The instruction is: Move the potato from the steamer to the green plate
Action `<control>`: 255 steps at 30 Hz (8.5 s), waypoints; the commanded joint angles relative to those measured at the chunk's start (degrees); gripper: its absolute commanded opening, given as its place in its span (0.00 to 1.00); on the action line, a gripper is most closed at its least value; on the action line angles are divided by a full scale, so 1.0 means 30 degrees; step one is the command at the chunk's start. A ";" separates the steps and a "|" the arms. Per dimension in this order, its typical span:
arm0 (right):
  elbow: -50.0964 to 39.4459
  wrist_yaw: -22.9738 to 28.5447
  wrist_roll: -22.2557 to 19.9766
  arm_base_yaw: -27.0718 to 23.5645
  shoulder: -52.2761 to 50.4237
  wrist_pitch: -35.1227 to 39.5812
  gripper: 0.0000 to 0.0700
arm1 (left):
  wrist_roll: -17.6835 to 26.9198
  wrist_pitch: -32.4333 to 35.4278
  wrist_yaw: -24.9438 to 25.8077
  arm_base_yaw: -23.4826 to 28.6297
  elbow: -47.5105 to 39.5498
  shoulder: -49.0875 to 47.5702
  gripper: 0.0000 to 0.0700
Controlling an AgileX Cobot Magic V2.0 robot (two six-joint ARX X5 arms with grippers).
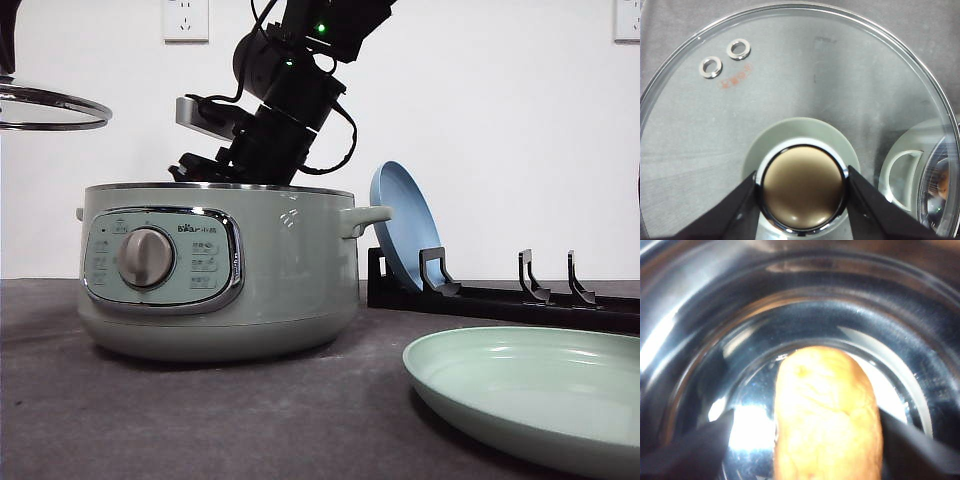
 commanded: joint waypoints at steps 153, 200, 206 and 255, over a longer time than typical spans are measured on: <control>-1.5788 0.2331 1.1336 -0.2026 -3.3090 -0.4271 0.89 | 0.0029 0.0723 0.0678 -0.4976 0.0766 -0.0277 0.00; -1.5788 0.2537 0.8466 -0.2033 -3.3083 -0.4263 0.89 | -0.0189 -0.0165 -0.0590 -1.1635 0.0350 0.2321 0.00; -1.5788 0.2537 0.8477 -0.2033 -3.3083 -0.4263 0.89 | -0.0189 -0.0029 -0.0576 -1.1676 0.0350 0.2599 0.00; -1.5788 0.3462 0.8532 -0.2033 -3.3083 -0.4217 0.89 | 0.0113 0.0650 -0.0352 -1.1905 0.0312 0.4033 0.00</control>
